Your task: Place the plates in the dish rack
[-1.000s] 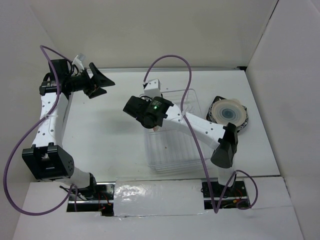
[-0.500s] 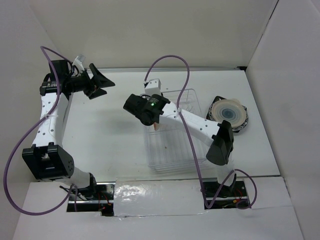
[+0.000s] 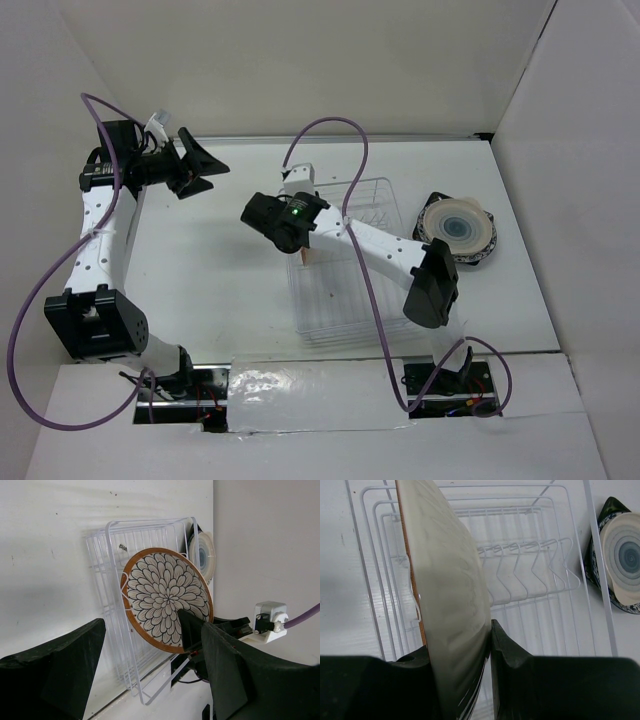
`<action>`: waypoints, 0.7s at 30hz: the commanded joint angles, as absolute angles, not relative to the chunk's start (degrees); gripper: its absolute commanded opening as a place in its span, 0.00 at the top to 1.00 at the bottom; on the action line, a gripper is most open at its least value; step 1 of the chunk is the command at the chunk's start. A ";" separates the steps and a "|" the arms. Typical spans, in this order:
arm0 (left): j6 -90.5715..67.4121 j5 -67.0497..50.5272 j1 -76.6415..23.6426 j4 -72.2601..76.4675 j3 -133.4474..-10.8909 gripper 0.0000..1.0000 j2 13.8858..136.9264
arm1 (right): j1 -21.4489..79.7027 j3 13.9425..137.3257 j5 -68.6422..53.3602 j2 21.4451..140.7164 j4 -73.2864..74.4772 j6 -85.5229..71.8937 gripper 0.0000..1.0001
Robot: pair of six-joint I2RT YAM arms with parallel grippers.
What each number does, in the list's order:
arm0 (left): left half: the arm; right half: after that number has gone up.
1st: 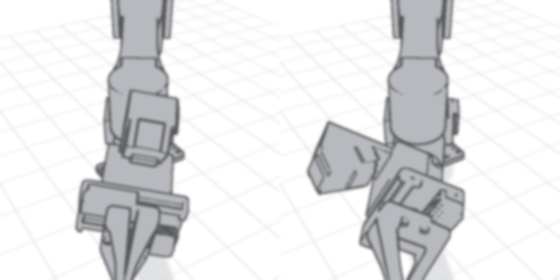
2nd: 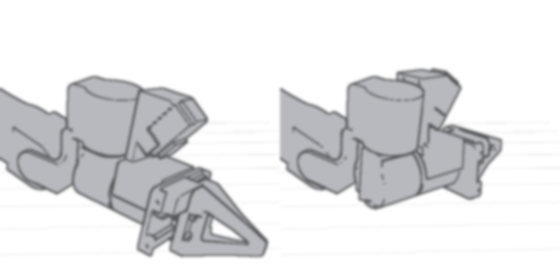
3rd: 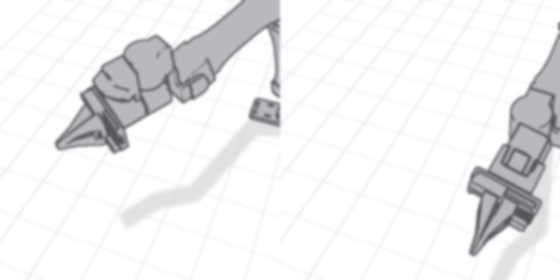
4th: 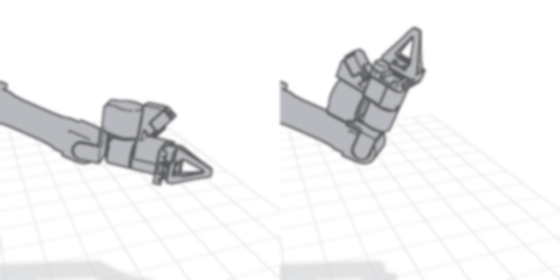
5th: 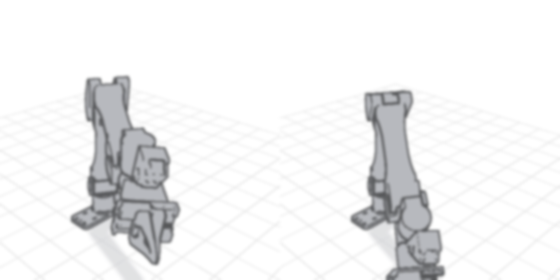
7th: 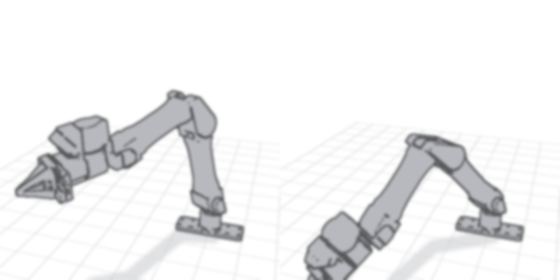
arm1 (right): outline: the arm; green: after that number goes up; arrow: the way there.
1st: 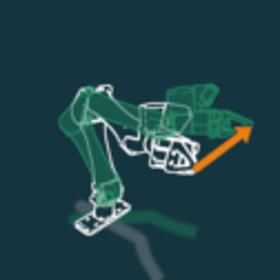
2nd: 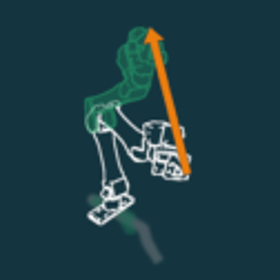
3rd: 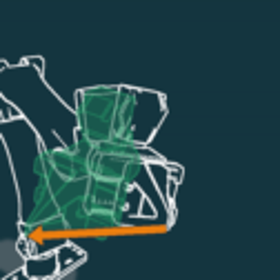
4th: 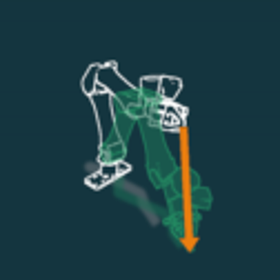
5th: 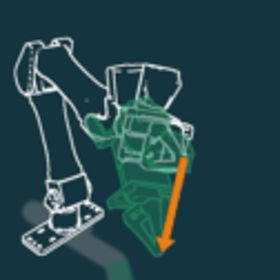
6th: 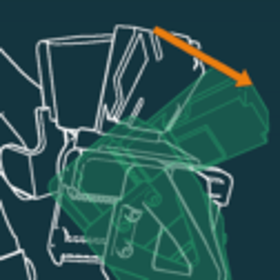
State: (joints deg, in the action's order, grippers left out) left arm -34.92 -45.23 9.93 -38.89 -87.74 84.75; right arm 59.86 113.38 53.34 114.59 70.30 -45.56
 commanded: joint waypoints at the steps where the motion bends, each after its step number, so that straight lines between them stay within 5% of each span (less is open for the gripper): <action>1: -34.81 -46.14 10.28 -37.62 -87.71 0.10 83.67 | 59.85 115.14 55.99 113.73 68.65 -45.00 1.00; 12: -34.80 -45.97 10.20 -37.70 -87.54 0.10 83.76 | 61.00 113.47 55.28 115.31 66.53 -41.84 1.00; 21: -34.89 -46.05 10.28 -37.62 -87.54 0.10 84.02 | 61.61 111.71 52.74 115.49 65.13 -41.40 0.90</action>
State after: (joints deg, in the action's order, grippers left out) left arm -34.89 -45.21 9.93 -38.89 -87.74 84.75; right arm 60.25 112.38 53.28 115.00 68.18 -42.85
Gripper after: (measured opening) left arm 0.894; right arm 0.319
